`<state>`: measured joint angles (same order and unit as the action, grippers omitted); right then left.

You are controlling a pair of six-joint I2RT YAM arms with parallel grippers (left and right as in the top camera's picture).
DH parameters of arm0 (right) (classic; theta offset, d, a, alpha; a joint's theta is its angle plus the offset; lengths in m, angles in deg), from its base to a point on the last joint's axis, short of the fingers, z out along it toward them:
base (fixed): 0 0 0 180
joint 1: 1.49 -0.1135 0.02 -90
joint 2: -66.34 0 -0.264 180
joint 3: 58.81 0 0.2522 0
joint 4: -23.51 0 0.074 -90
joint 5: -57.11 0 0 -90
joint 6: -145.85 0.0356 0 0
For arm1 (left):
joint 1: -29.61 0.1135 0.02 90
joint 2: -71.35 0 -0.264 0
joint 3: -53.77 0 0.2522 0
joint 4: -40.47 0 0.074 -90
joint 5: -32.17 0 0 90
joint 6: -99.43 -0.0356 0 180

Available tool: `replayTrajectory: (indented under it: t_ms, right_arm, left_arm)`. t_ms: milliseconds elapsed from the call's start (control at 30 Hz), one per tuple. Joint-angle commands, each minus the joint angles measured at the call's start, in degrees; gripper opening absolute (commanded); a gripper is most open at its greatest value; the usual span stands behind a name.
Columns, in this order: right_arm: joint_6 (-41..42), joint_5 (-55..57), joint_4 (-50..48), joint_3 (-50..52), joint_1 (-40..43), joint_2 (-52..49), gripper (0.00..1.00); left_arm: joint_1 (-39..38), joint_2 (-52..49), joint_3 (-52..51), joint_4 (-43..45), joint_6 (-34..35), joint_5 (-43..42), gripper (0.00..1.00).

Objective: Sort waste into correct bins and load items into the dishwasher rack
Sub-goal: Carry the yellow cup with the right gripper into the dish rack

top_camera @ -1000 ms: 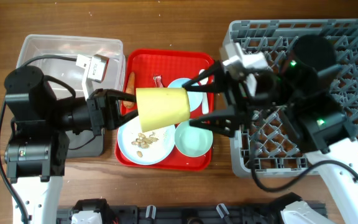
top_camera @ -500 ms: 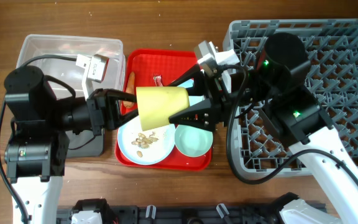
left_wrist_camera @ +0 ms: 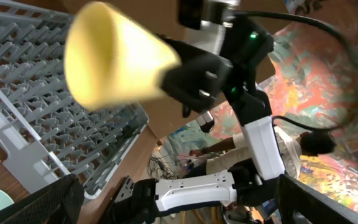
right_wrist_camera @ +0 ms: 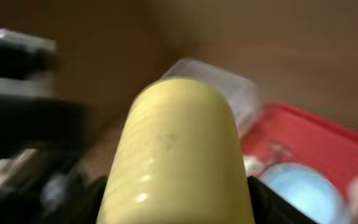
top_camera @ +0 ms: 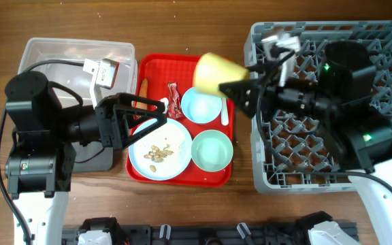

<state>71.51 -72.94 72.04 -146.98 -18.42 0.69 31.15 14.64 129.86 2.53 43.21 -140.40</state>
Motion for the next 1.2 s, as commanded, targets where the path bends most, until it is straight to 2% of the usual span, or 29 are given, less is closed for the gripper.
replayTrajectory:
  t_ms: [0, 100, 233, 367, 533, 733, 1167]
  right_arm:
    - [3.85, 29.05, 8.63, -0.33, 0.9, 3.28, 0.53]
    - [10.12, 43.04, 20.22, -0.33, 0.9, 3.26, 0.52]
    - [15.5, 53.07, 29.9, -0.33, 0.9, 1.29, 0.53]
    - [16.0, 52.92, 35.04, -0.33, 0.9, -3.02, 0.53]
    - [14.27, 48.04, 36.52, -0.31, 0.87, -8.26, 0.53]
    - [14.29, 47.71, 38.4, -0.24, 0.87, -13.2, 0.53]
    - [14.08, 46.47, 40.11, 0.07, 0.9, -14.29, 0.52]
  left_arm:
    - [-0.15, 0.46, 0.63, 0.2, -0.28, -1.36, 1.0]
    - [-0.15, 0.46, 0.63, 0.17, -0.28, -1.36, 1.0]
    - [-0.15, 0.46, 0.63, 0.2, -0.31, -1.33, 1.0]
    - [-0.15, 0.46, 0.63, 0.2, -0.31, -1.36, 1.0]
    - [-0.15, 0.46, 0.63, 0.2, -0.31, -1.36, 1.0]
    - [-0.15, 0.46, 0.63, 0.2, -0.31, -1.36, 1.0]
    - [-0.15, 0.46, 0.63, 0.17, -0.31, -1.36, 1.0]
